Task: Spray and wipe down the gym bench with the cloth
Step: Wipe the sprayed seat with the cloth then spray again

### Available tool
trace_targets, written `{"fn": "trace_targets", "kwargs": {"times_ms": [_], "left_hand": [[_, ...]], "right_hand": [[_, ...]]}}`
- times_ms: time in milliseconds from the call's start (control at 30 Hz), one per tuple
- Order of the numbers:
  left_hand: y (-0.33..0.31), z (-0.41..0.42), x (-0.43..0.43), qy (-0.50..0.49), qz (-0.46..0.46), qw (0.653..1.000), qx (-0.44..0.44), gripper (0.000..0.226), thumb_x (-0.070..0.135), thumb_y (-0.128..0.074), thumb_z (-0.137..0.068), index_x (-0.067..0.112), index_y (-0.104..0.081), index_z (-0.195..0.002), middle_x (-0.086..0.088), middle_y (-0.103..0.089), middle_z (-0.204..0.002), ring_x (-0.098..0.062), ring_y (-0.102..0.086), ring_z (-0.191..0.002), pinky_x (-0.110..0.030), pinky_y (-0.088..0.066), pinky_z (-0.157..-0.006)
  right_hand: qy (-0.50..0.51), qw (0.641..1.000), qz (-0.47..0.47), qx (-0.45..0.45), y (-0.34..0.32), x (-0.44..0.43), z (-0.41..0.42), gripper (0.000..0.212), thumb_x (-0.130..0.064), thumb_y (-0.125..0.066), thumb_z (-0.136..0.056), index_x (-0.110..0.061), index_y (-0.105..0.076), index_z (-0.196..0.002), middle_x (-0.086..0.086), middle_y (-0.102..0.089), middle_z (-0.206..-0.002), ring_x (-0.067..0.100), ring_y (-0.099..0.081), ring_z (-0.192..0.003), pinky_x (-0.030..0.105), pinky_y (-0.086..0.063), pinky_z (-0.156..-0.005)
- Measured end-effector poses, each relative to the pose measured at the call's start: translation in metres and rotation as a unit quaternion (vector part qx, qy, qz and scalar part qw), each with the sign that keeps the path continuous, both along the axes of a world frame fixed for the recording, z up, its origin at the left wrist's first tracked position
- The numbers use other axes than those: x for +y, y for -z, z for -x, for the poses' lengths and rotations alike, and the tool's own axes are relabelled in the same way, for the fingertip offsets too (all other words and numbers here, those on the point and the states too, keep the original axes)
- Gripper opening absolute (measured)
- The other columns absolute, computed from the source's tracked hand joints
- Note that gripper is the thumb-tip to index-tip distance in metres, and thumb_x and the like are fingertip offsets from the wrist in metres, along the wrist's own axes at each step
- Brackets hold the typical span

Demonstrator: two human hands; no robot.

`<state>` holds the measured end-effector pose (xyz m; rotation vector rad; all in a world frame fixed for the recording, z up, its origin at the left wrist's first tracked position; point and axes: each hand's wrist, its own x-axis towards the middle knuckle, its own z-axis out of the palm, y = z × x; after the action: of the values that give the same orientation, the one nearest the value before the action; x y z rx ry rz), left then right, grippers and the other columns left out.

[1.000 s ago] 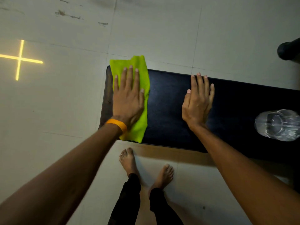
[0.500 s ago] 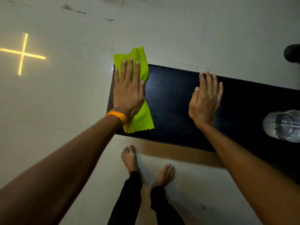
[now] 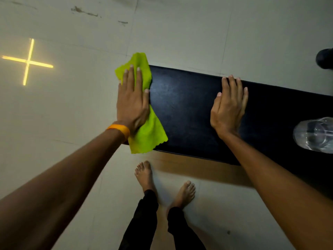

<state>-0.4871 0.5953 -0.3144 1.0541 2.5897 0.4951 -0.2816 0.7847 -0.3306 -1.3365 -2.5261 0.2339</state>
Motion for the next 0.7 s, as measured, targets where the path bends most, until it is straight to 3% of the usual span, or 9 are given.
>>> {"fn": "trace_targets", "kwargs": {"times_ms": [133,300,567,700], "left_hand": [[-0.002,-0.060,0.011,0.104,-0.009,0.993,0.060,0.064,0.034,-0.033,-0.103,0.010,-0.019,-0.160,-0.013,-0.011,-0.168,-0.030,-0.007,-0.156,-0.050,-0.008,-0.126],[-0.005,-0.137,-0.002,0.187,-0.013,0.981,0.057,0.064,0.031,-0.039,-0.101,0.007,-0.023,-0.158,-0.013,-0.014,-0.168,-0.029,-0.009,-0.156,-0.051,-0.016,-0.124],[0.001,-0.041,0.072,0.199,0.027,0.975,0.095,0.063,0.037,-0.028,-0.101,0.012,-0.027,-0.158,-0.013,-0.025,-0.165,-0.029,-0.020,-0.154,-0.050,-0.014,-0.125],[-0.002,-0.061,0.067,0.194,0.027,0.973,0.123,0.064,0.034,-0.035,-0.099,0.012,-0.027,-0.158,-0.012,-0.020,-0.167,-0.031,-0.016,-0.155,-0.056,-0.010,-0.125]], "right_hand": [[0.000,1.000,0.002,0.000,-0.001,-0.001,0.001,0.049,-0.021,-0.035,-0.103,-0.013,-0.043,-0.150,0.006,-0.038,-0.160,0.023,-0.026,-0.152,0.045,-0.012,-0.127],[-0.006,1.000,0.002,0.000,-0.001,0.001,-0.001,0.049,-0.021,-0.036,-0.102,-0.012,-0.044,-0.150,0.006,-0.038,-0.160,0.024,-0.027,-0.152,0.045,-0.013,-0.126],[-0.004,1.000,-0.005,0.011,-0.001,0.000,-0.001,0.050,-0.022,-0.035,-0.101,-0.011,-0.046,-0.149,0.008,-0.041,-0.158,0.025,-0.030,-0.151,0.046,-0.014,-0.126],[-0.005,1.000,-0.003,0.009,-0.003,0.000,0.000,0.050,-0.022,-0.036,-0.101,-0.011,-0.046,-0.149,0.008,-0.041,-0.158,0.025,-0.030,-0.151,0.046,-0.015,-0.125]]}}
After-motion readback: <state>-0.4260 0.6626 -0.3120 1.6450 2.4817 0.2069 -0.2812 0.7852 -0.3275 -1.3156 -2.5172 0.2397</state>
